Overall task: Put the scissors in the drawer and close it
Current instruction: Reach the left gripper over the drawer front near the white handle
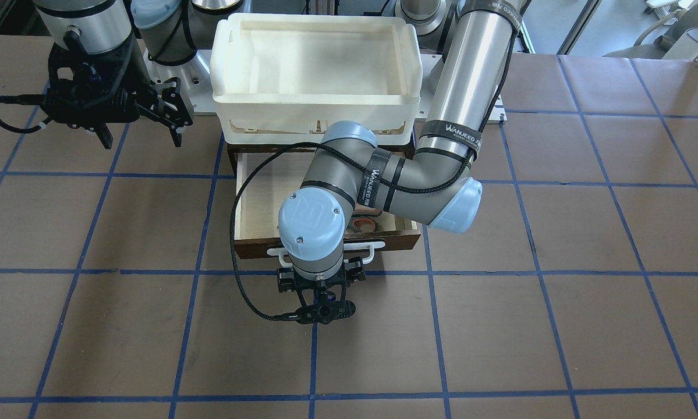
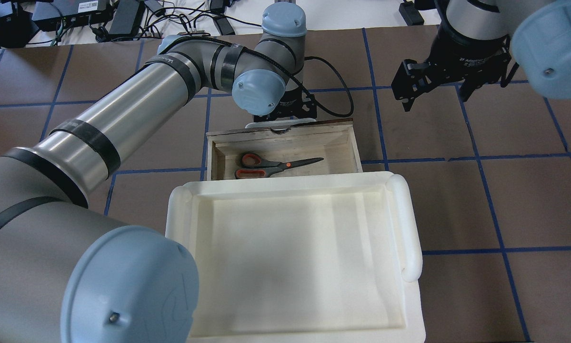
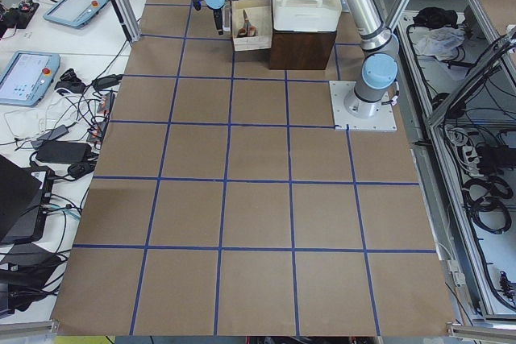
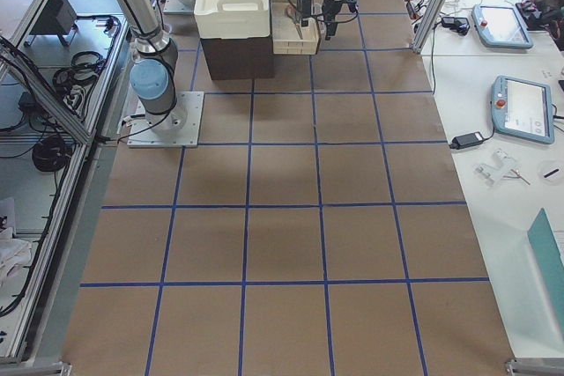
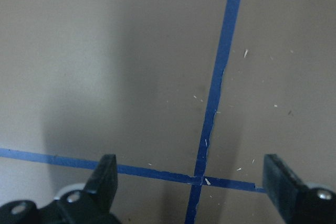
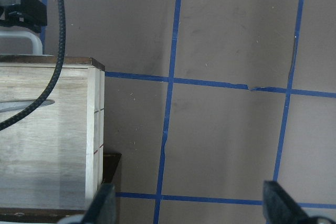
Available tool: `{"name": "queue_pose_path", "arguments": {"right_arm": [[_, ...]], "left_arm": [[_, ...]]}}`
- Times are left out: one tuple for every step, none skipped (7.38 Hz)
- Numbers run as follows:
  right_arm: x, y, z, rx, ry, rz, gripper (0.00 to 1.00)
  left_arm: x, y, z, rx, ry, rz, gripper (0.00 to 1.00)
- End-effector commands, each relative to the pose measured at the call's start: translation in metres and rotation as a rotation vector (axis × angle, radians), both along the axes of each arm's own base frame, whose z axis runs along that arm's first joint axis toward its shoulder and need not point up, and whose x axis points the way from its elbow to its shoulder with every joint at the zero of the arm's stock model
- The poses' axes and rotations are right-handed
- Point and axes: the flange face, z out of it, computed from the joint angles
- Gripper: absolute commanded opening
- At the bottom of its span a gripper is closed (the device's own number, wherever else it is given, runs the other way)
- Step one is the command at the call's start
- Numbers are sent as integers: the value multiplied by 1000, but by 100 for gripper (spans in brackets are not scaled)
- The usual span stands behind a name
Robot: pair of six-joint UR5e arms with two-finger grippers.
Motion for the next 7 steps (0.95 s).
{"name": "queue_pose_path", "arguments": {"right_arm": [[0, 1, 1, -2, 1, 2, 100], [0, 0, 0, -2, 1, 3, 100], [1, 0, 1, -8, -6, -4, 100], [1, -1, 1, -8, -7, 2, 100], [1, 1, 2, -9, -15, 2, 100], [1, 1, 2, -6, -13, 4, 100], [1, 1, 2, -4, -13, 4, 100]], "left_arm": [[-14, 12, 11, -7, 3, -19, 100], [-14, 15, 19, -4, 2, -21, 100], [-13, 20, 27, 9, -1, -22, 100], [-11, 25, 35, 24, -9, -22, 100], [-10, 28, 37, 30, -11, -22, 100], [-10, 32, 36, 41, -16, -25, 100], [-12, 39, 37, 67, -26, -31, 100]]}}
